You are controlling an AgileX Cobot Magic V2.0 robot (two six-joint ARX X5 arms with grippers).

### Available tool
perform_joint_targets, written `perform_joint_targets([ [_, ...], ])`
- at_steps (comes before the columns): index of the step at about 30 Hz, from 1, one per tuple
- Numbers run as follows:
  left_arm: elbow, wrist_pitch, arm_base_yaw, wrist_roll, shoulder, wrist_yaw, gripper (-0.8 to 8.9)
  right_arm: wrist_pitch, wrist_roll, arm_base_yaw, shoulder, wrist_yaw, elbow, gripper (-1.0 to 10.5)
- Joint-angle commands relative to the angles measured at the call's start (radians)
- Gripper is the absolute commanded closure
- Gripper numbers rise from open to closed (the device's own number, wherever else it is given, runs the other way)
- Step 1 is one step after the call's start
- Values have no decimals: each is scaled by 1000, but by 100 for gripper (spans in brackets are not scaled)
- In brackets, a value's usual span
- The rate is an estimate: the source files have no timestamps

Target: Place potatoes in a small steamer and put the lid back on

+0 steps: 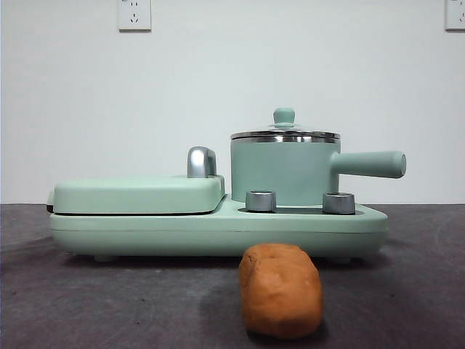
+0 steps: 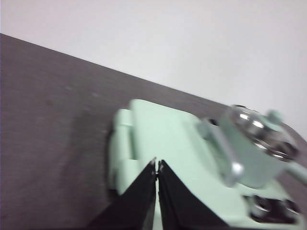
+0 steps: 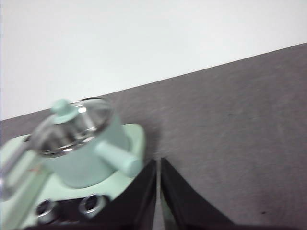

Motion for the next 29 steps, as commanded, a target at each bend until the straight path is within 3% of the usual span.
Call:
perform_joint_targets([
  [1,111,-19,-10,-2,87,77,804,-63,-23,2,54,-65,115,937],
  [12,442,-119,-80,77,416,460,804,-277,-185,2,294,-387,453,937],
  [17,573,-256,-144,191,511,476,804,-322,-262,2,378,-533,523,937],
  [23,644,-322,-180,263,558,476,794,-321,-267,2,407,-555,531,936],
  [26,644,-323,-182,263,558,476,731,-322,-266,2,407,-555,531,930],
  [29,644,-323,-182,262,558,475,555,-329,-258,2,407,-555,531,797],
])
